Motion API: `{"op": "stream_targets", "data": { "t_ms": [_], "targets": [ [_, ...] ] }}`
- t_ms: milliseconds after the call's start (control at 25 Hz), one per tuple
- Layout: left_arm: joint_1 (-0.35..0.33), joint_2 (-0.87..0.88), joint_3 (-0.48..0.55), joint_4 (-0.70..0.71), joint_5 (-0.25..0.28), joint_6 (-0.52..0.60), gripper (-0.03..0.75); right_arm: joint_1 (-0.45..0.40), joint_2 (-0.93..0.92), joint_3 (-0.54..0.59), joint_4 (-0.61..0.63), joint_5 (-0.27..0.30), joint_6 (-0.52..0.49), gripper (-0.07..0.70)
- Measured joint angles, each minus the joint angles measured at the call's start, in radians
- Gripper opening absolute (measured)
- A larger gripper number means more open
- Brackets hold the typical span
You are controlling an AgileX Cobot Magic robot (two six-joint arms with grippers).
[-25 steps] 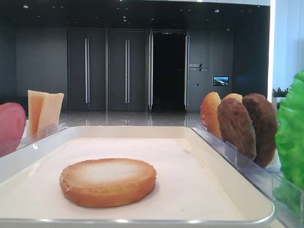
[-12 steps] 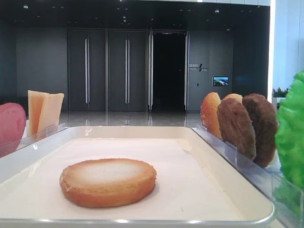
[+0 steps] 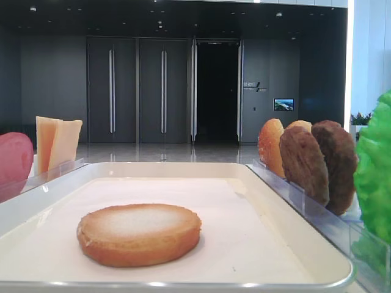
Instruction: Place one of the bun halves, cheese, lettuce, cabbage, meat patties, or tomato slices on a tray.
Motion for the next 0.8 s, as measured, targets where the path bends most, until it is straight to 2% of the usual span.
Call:
{"op": "stream_targets", "data": {
  "t_ms": [200, 440, 800],
  "targets": [
    [0.000, -0.106, 0.078, -0.016, -0.005, -0.007, 0.580, 0.000, 0.000, 0.000, 0.000, 0.000, 0.000, 0.555],
    [0.000, -0.122, 0.104, -0.032, -0.009, -0.013, 0.580, 0.000, 0.000, 0.000, 0.000, 0.000, 0.000, 0.555],
    [0.000, -0.122, 0.193, -0.028, -0.089, 0.001, 0.580, 0.000, 0.000, 0.000, 0.000, 0.000, 0.000, 0.555]
  ]
}}
